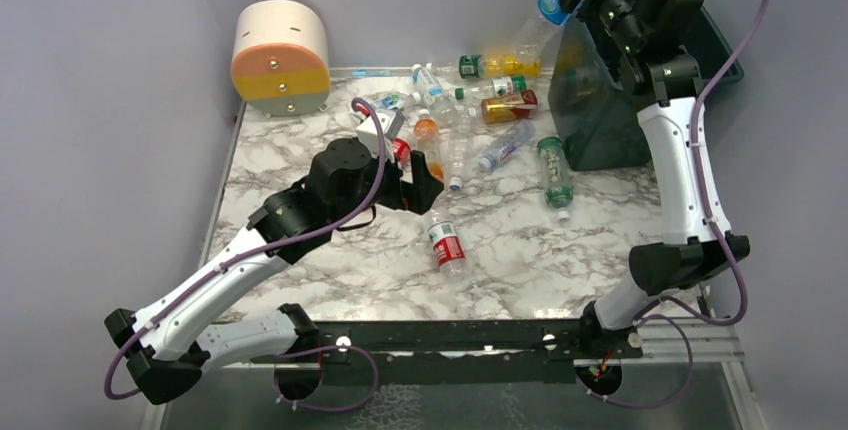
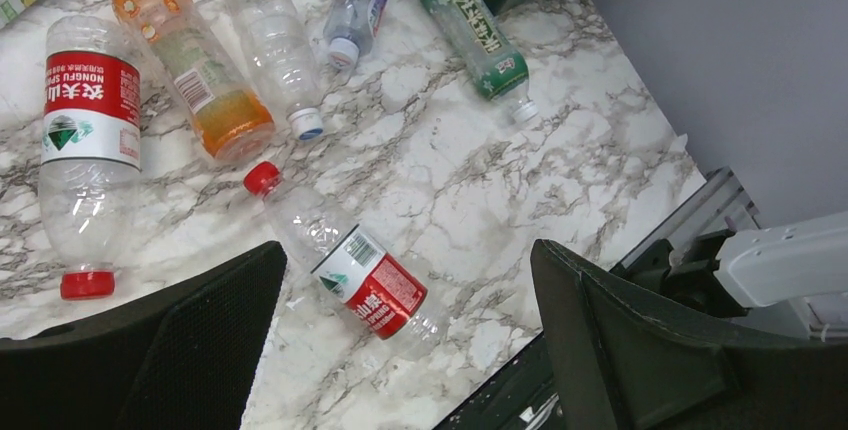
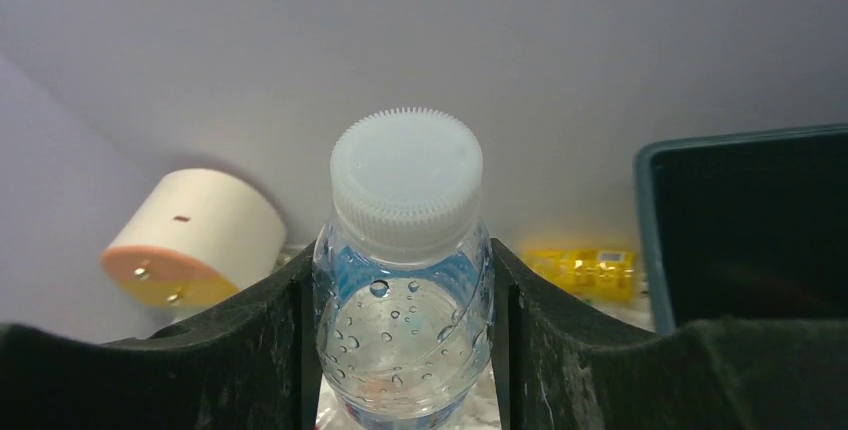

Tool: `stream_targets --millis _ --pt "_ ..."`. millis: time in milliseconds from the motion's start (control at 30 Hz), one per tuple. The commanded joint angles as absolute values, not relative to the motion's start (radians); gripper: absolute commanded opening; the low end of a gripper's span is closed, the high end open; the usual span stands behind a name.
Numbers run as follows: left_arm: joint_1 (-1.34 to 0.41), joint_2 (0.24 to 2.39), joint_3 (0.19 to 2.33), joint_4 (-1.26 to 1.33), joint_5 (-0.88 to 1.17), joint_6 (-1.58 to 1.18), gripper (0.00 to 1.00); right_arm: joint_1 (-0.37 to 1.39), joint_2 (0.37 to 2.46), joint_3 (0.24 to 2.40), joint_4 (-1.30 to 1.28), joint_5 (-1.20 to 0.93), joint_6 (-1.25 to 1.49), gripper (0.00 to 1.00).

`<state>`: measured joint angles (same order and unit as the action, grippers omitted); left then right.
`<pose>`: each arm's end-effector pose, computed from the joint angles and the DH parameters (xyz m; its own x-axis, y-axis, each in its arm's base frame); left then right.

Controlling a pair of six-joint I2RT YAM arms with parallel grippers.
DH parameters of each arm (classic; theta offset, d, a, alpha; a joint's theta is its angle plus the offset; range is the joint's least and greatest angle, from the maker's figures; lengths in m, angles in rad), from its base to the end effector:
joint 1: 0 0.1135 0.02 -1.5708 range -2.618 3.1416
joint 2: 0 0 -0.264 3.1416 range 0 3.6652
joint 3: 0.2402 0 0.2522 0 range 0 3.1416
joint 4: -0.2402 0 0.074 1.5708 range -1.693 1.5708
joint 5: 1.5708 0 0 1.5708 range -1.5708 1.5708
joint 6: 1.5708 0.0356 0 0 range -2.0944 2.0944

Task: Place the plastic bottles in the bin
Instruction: Place the plastic bottle in the trash bin.

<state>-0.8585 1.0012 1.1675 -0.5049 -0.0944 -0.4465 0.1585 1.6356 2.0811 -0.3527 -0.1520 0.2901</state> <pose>0.1414 -0.1586 0.3992 -0.4961 -0.0833 -0.8643 0.5335 0.7561 -0.3790 0.3359 0.0591 0.5468 0.0005 0.2864 -0.9581 -0.3183 0.9083 0.2714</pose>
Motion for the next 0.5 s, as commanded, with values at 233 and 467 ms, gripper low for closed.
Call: stream_targets --millis 233,467 --pt "-0.856 0.976 1.092 -0.460 -0.050 -0.458 0.99 0.144 1.479 1.874 0.065 0.343 0.091 0.53" --pt "-0.856 0.988 1.073 -0.437 -0.025 -0.464 0.99 0.142 1.492 1.808 0.283 0.558 -0.068 0.56"
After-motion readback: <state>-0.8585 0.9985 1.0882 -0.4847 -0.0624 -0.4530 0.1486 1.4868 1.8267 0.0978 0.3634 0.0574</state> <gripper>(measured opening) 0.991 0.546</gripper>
